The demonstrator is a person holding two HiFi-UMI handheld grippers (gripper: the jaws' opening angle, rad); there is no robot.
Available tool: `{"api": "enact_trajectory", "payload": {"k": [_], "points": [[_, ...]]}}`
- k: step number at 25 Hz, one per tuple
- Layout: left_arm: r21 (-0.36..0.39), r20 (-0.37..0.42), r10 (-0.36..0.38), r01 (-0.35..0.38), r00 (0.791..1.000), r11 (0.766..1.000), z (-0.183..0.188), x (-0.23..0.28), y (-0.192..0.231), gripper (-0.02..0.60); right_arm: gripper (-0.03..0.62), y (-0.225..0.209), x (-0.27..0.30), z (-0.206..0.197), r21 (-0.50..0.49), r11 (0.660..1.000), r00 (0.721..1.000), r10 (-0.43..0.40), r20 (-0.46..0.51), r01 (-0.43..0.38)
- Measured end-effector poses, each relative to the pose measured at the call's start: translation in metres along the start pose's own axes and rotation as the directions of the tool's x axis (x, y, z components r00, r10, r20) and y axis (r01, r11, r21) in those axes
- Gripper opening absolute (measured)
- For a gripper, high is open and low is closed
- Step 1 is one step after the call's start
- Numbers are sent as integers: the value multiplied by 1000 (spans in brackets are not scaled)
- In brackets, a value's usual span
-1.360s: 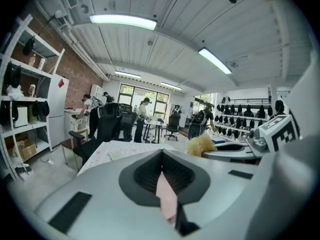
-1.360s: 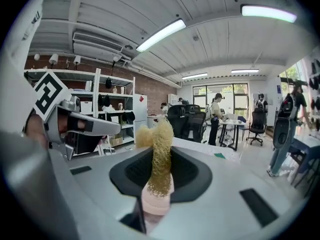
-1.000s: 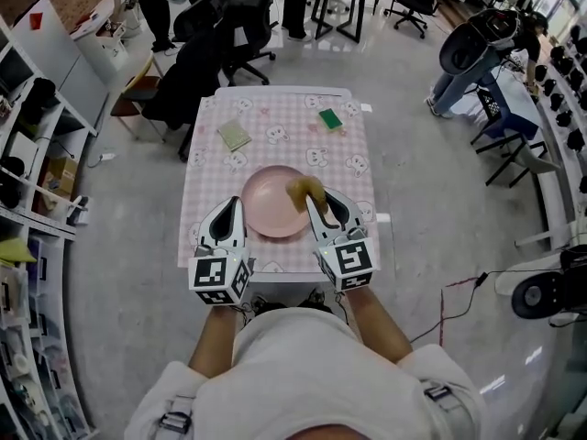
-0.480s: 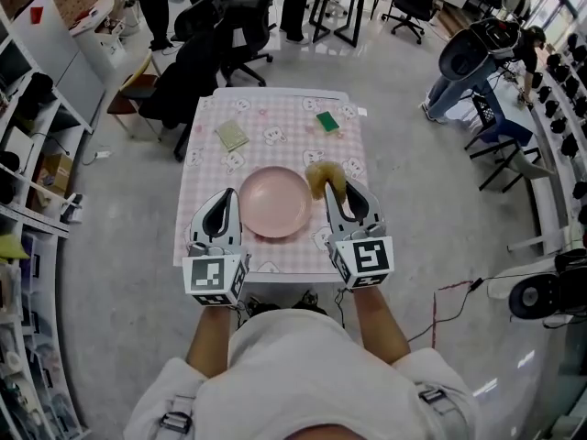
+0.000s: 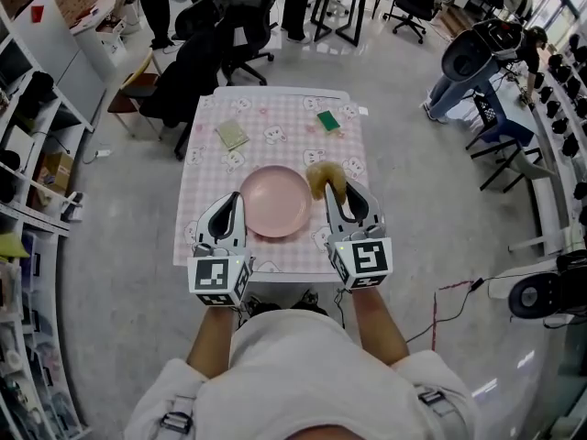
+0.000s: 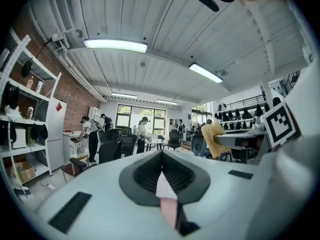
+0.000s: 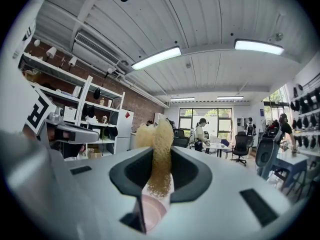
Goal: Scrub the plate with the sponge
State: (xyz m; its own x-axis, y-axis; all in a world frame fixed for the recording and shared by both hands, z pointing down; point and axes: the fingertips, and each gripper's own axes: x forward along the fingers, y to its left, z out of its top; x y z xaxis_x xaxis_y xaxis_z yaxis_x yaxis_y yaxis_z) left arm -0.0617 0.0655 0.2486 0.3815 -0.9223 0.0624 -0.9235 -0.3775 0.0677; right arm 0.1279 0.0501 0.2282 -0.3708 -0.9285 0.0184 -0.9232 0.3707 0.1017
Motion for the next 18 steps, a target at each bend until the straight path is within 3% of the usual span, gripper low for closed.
{"api": "enact_trajectory", "payload": {"k": [18], "points": [[17, -2, 8, -8, 1000, 1000, -3, 2, -2, 11, 81, -1, -1, -10, -18, 1000, 1000, -2, -21, 2]]}}
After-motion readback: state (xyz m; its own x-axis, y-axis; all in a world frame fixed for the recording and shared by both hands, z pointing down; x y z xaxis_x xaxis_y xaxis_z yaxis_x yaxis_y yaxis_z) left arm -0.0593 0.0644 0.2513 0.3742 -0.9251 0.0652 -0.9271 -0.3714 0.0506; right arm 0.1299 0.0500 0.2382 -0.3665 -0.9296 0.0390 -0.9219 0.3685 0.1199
